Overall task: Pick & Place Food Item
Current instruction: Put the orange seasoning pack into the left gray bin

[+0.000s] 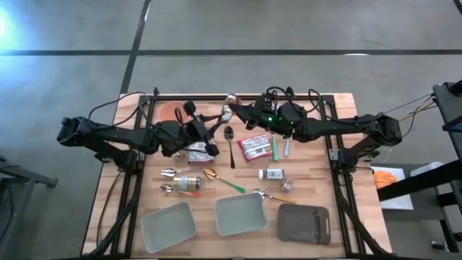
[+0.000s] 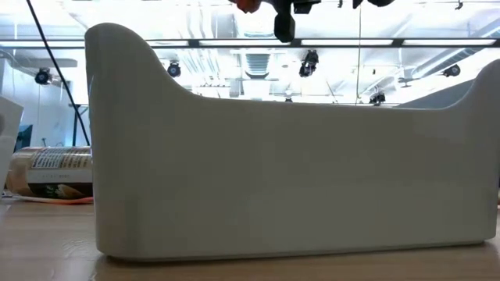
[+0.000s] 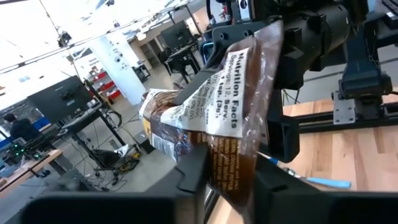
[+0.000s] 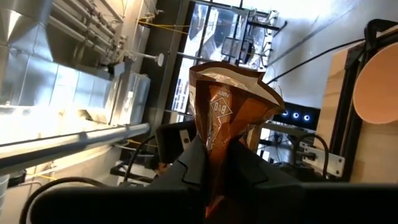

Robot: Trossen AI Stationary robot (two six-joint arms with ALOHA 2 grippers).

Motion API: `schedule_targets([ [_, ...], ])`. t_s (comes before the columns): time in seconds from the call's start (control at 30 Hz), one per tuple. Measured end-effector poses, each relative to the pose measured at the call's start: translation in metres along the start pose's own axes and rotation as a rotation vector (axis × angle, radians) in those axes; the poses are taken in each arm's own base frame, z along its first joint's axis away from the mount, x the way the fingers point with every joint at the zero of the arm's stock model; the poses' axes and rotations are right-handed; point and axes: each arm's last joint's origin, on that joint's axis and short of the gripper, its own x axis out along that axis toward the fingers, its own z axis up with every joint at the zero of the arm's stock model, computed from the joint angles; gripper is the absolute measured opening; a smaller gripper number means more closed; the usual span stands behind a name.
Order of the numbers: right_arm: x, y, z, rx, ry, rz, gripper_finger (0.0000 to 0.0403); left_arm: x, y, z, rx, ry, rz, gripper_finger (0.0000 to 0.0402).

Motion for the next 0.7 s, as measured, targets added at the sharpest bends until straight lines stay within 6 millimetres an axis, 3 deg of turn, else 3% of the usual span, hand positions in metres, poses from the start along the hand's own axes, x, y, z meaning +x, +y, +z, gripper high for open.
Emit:
schedule_targets([
  [0.13, 0.000, -0.001, 0.000, -0.037, 0.004, -0.013, 0.0024, 0.000, 0.000, 0.000, 0.014, 0.002, -0.002, 0.0009],
  [0.3, 0.000, -0.001, 0.000, -0.119, 0.008, -0.013, 0.0050, -0.001, -0.001, 0.000, 0.000, 0.001, -0.007, 0.0003],
  [0.47, 0.001, 0.005, -0.001, -0.196, 0.035, 0.012, 0.0121, -0.006, 0.001, 0.004, -0.025, -0.017, -0.016, 0.0002],
  [0.7, 0.000, 0.004, -0.001, -0.173, 0.056, 0.012, 0.0247, -0.015, 0.009, 0.009, -0.058, -0.040, -0.013, 0.0001],
])
